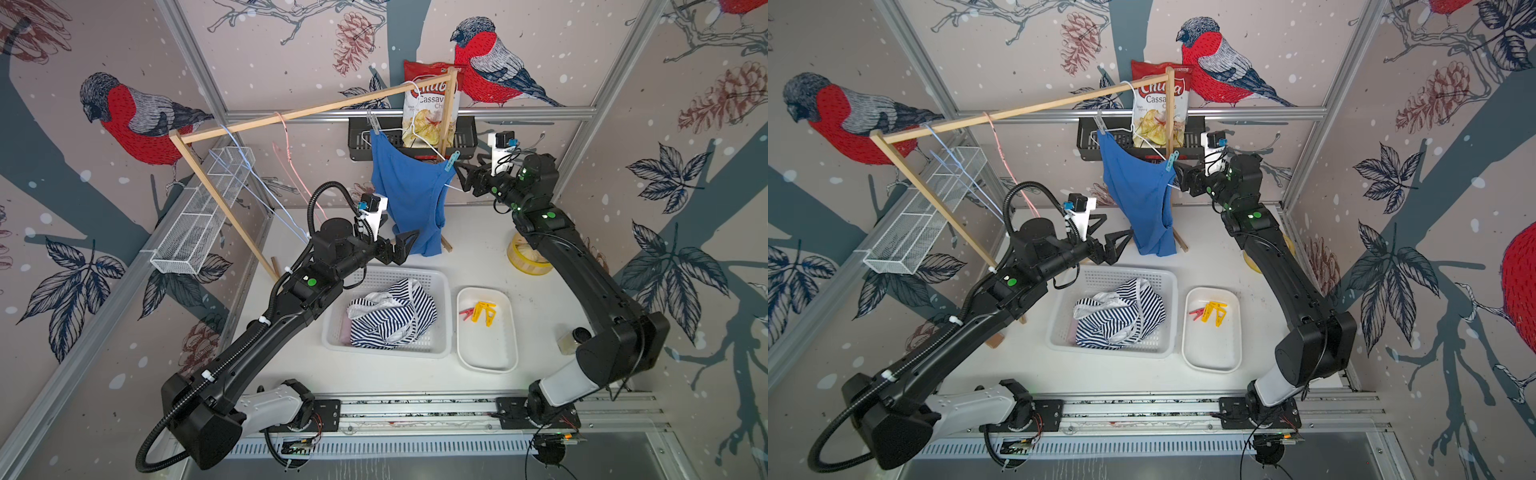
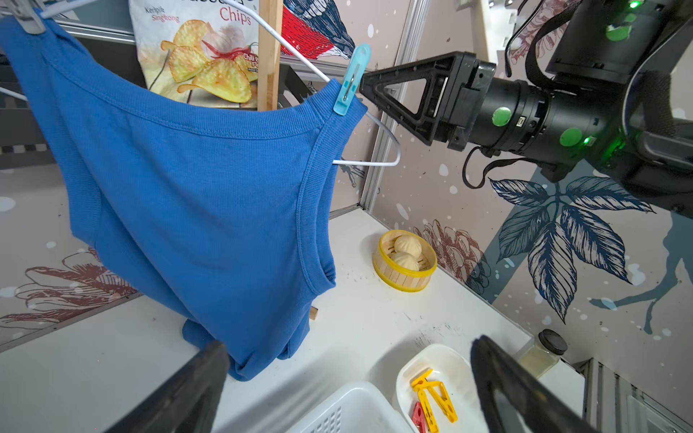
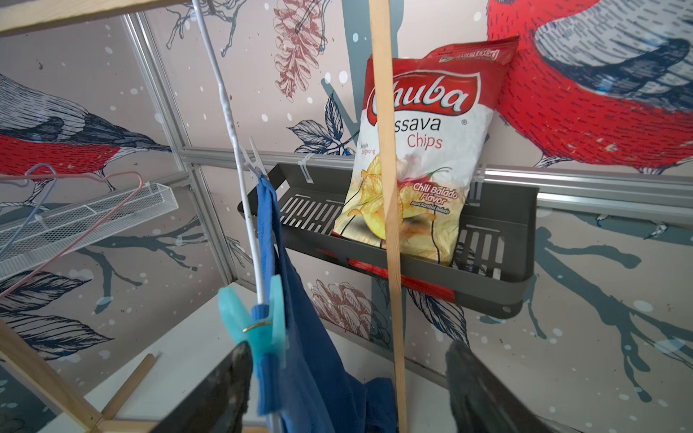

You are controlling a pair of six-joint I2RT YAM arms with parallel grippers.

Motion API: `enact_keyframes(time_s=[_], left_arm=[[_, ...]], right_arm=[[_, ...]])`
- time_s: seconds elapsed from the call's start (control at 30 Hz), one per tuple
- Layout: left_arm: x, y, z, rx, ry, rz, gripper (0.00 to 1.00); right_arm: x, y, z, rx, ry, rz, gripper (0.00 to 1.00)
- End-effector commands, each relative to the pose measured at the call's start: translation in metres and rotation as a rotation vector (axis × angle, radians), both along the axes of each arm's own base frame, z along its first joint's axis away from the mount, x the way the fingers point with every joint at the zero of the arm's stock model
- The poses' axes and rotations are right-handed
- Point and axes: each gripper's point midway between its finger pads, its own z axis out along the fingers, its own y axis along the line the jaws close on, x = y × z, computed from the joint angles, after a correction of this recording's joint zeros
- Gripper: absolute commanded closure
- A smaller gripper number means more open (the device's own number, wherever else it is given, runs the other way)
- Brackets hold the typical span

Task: Remove the clothespins securing tank tops to the hanger
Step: Pick up the hanger from the clothesline.

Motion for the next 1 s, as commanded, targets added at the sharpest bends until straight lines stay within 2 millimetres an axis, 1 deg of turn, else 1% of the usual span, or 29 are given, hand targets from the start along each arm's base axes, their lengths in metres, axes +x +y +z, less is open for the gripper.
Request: enact_keyframes(time_s=[0.0,0.1,0.23,0.3,0.33,0.43,0.47,0.53,0.57,0.6,0.63,0.73,0.97], left_arm=[[0.0,0.006,0.016,-0.044,-0.055,0.029,0.01],[0.0,0.006,0.012,-0.039,-0.051,0.031,0.01],[0.001,0.006,0.007,-0.022,-0.047,0.032,0.01],[0.002,0.005,0.005,-0.014,-0.046,0.032,0.01],[0.002,0.005,0.004,-0.012,-0.044,0.032,0.01],[0.001,0.005,0.005,-0.01,-0.043,0.028,0.01],[-0.001,0.005,0.006,-0.009,-0.042,0.025,0.01],[-0.001,0.007,0.004,-0.002,-0.041,0.032,0.01],[-0.001,0.009,0.003,0.005,-0.038,0.038,0.01],[0.0,0.011,0.002,0.014,-0.036,0.047,0.01],[0.0,0.011,0.001,0.021,-0.032,0.053,0.01],[-0.002,0.016,0.001,0.029,-0.032,0.067,0.01],[-0.007,0.026,0.006,0.035,-0.049,0.1,0.01]], right_arm=[[-0.005,0.011,-0.01,-0.032,0.016,0.055,0.24],[-0.012,0.024,-0.016,-0.058,0.022,0.089,0.3],[-0.023,0.033,-0.019,-0.081,0.014,0.09,0.31],[-0.023,0.038,-0.02,-0.083,0.011,0.113,0.32],[-0.02,0.04,-0.022,-0.089,0.019,0.117,0.34],[-0.008,0.042,-0.026,-0.11,0.059,0.103,0.51],[-0.007,0.044,-0.027,-0.11,0.062,0.108,0.58],[-0.007,0.046,-0.027,-0.104,0.055,0.12,0.77],[-0.007,0.046,-0.027,-0.101,0.054,0.123,0.89],[-0.007,0.047,-0.028,-0.101,0.054,0.125,0.99],[-0.008,0.047,-0.027,-0.1,0.052,0.125,1.0],[-0.01,0.047,-0.021,-0.097,0.038,0.132,1.0],[-0.021,0.045,0.008,-0.071,-0.035,0.127,1.0]])
